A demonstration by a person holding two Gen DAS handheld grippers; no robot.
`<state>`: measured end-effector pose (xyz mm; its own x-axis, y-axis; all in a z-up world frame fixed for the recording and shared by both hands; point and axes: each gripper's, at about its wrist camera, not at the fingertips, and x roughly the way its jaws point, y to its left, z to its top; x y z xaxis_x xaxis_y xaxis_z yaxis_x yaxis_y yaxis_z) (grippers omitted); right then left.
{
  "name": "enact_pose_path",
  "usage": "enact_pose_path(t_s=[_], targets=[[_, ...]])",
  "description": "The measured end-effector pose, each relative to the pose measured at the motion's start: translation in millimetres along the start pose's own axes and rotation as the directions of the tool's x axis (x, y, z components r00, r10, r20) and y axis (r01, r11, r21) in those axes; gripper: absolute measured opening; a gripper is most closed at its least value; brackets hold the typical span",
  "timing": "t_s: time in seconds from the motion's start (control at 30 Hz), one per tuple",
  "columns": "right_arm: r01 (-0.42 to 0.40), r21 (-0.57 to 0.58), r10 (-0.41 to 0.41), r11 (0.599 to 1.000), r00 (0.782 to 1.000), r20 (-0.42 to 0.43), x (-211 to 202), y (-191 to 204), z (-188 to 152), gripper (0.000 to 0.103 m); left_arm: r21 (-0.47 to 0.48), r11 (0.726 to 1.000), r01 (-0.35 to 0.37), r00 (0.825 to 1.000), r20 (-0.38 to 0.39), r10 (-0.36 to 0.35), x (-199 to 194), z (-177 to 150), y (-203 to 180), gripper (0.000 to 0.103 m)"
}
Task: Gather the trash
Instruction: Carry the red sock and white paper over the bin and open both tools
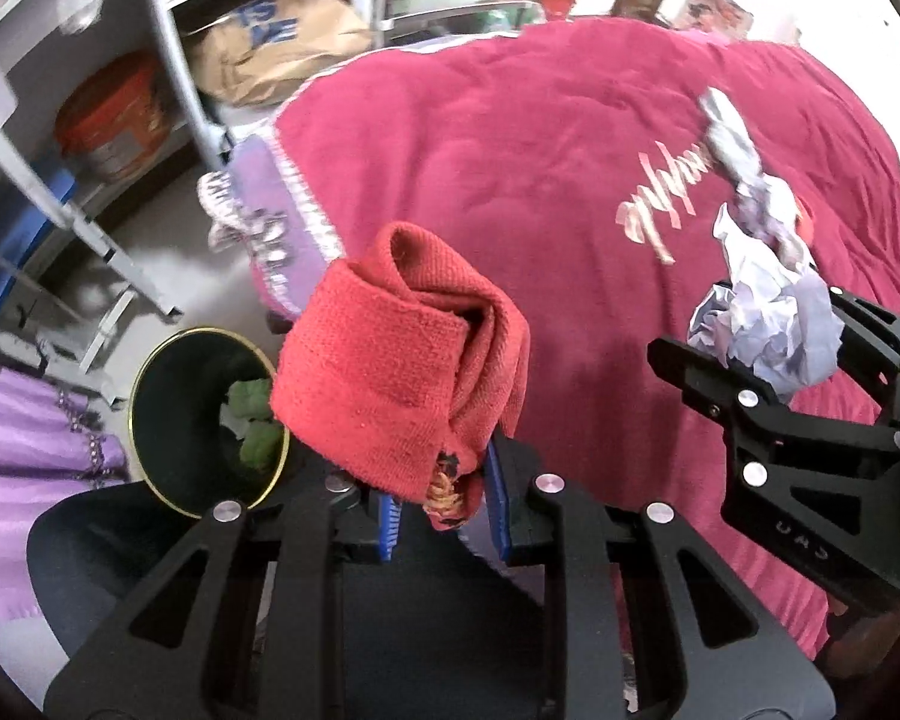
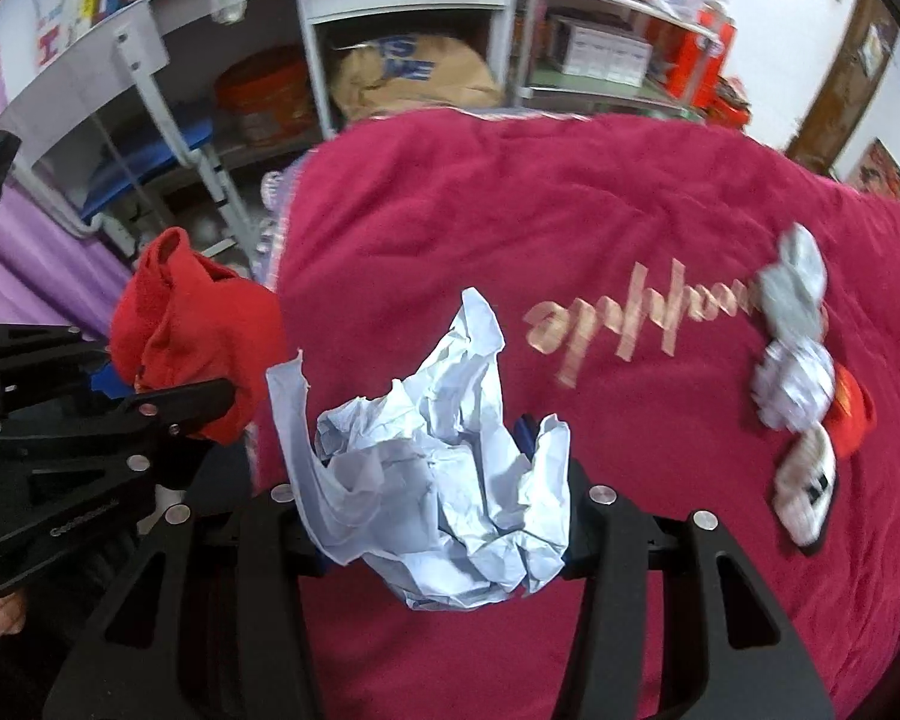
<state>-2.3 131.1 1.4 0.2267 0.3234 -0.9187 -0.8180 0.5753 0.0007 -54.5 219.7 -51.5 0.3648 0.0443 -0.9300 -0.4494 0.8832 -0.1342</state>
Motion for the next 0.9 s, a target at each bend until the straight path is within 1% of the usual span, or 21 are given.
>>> enact_pose_path(t_s=[0.3,0.43,0.63,0.83,0.9], targets=[[-0.062,-0.118,0.062,0.991,0.998,-0.004,21,64,38,0.046,-0.119,0.992,-0.030,1.000,-0.001,0.030,2,-4,65,0.024],[-0.098,-0.169,0.098,0.981,0.995,-0.010,32,93,55,0.046,-0.175,0.983,-0.047,0.999,-0.004,0.048,3,-7,97,0.024],[-0.132,-0.219,0.128,0.967,0.991,-0.029,50,128,77,0.046,-0.246,0.967,-0.068,0.998,-0.018,0.066,9,-12,141,0.024],[-0.161,-0.249,0.151,0.955,0.987,-0.059,67,153,90,0.046,-0.312,0.946,-0.089,0.996,-0.049,0.077,22,-13,179,0.024],[-0.168,-0.258,0.155,0.951,0.985,-0.070,73,160,94,0.046,-0.323,0.941,-0.099,0.995,-0.062,0.083,30,-13,190,0.026]])
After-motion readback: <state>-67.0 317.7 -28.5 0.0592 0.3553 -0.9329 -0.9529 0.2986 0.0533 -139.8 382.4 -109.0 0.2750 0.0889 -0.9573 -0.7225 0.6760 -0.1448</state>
